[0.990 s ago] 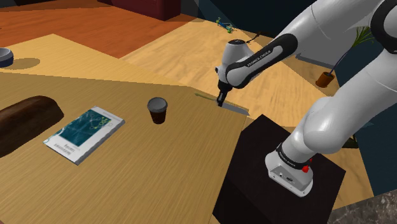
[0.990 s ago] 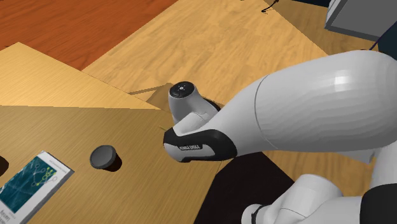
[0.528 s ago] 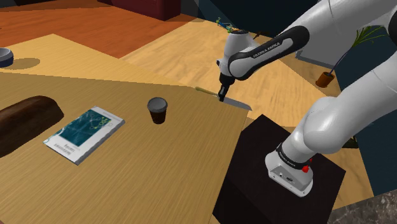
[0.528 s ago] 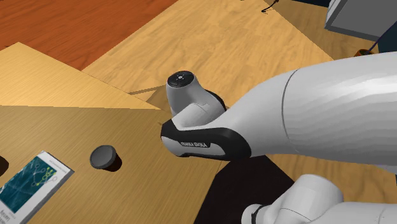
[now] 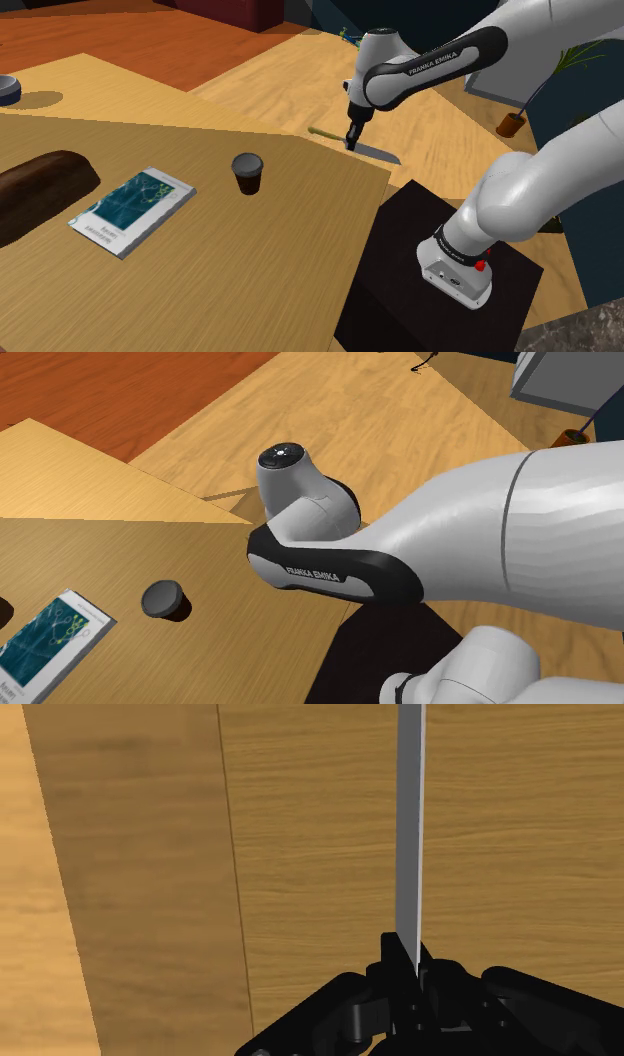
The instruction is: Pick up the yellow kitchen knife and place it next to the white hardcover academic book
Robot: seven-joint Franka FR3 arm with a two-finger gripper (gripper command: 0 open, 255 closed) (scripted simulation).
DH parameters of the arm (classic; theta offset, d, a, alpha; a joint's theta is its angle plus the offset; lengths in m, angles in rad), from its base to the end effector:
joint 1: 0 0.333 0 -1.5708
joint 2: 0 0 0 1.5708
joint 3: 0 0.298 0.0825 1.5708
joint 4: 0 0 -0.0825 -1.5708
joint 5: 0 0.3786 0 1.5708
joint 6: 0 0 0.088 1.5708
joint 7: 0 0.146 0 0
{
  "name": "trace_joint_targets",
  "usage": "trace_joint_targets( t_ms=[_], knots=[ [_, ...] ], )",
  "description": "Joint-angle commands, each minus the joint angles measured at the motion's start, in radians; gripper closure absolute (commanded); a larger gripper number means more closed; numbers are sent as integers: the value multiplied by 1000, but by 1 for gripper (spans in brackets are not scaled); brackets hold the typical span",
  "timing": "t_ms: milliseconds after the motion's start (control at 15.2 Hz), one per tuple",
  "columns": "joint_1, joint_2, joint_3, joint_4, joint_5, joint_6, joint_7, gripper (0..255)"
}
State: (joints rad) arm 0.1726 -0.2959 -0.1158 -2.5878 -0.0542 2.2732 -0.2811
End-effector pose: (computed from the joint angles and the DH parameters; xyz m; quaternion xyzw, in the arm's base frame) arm 0.4154 0.0237 0.3057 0.9821 0.1882 -0.0103 0.0025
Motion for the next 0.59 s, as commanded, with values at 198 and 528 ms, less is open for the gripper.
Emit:
trace_joint_targets(
  t_ms=[198, 528],
  knots=[
    [40, 13, 53, 28, 24, -17, 74, 255],
    [102, 77, 136, 87, 56, -12, 196, 255]
  ],
)
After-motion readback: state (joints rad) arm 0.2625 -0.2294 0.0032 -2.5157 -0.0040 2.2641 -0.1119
